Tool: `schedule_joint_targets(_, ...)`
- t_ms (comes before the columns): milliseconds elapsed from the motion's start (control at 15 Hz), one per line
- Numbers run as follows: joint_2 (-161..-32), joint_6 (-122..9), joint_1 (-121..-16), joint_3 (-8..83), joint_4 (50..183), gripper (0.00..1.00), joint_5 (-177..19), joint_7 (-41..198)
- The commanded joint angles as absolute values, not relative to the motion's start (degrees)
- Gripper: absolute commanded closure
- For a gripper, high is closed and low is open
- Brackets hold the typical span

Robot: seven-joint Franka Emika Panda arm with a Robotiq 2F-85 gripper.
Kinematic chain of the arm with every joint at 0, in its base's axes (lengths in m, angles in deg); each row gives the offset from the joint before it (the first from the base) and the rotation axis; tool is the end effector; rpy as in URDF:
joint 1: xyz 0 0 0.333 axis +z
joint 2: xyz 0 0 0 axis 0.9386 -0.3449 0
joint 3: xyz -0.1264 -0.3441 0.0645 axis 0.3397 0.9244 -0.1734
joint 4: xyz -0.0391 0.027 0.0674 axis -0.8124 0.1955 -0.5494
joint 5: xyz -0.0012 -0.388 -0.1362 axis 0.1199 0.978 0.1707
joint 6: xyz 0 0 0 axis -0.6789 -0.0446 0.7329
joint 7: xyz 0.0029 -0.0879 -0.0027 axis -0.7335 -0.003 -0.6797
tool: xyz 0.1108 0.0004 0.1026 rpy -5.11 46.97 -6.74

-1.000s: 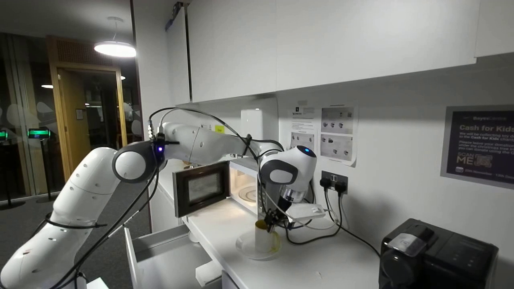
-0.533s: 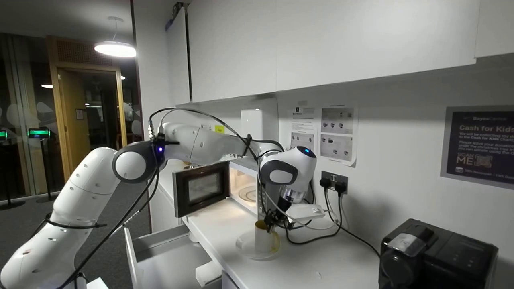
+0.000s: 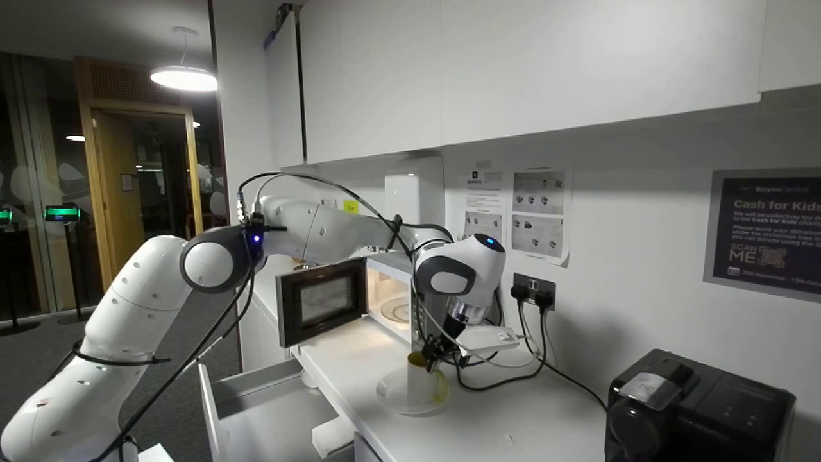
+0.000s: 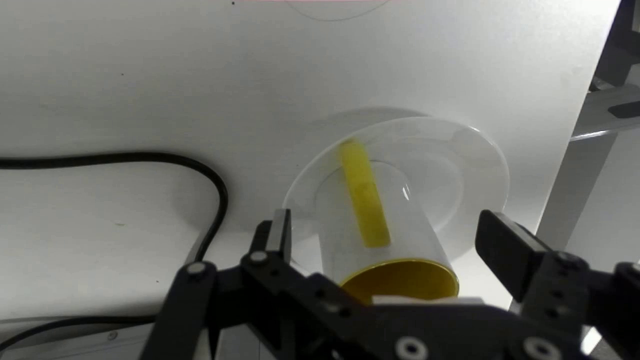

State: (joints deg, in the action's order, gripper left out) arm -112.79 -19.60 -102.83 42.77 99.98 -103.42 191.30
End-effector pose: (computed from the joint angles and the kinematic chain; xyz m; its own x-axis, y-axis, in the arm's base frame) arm 0.5973 -0.4368 0.3915 0.4512 0.8346 0.3161 0.8906 -0.4435 -0.1002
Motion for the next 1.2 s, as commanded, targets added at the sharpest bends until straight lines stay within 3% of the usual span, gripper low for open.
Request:
schedule_joint_targets(0, -113.2, -20.9, -103.1, 42.4, 99.9, 0.0, -104.5, 192.0)
schedule_joint_targets(1133, -118.6, -18.1, -106.5, 38.3, 94.3, 0.0, -110.9, 195.9)
